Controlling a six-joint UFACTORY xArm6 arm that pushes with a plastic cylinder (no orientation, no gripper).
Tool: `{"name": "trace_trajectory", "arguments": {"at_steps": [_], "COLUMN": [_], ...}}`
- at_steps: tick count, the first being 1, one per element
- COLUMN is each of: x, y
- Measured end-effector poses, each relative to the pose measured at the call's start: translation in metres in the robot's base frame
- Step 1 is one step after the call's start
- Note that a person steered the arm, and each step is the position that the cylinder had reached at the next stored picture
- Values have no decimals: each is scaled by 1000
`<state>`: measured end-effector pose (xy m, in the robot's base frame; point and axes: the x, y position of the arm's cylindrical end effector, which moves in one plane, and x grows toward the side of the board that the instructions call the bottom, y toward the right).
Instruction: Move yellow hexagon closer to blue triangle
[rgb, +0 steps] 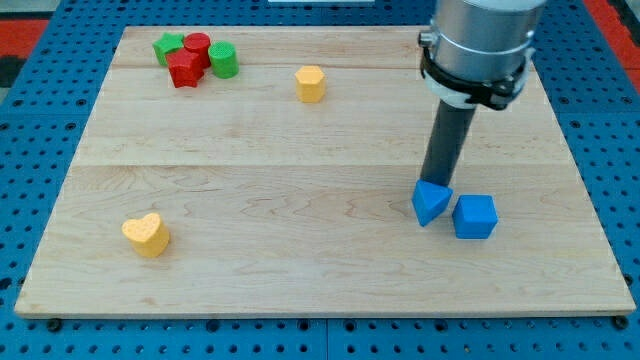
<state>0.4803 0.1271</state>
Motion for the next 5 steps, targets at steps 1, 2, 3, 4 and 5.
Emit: {"name": "trace_trajectory", "arguments": {"at_steps": [1,2,3,4,5], "x": [6,-28,-62,-102,-162], "y": [-6,-56,-130,-195,-218]}}
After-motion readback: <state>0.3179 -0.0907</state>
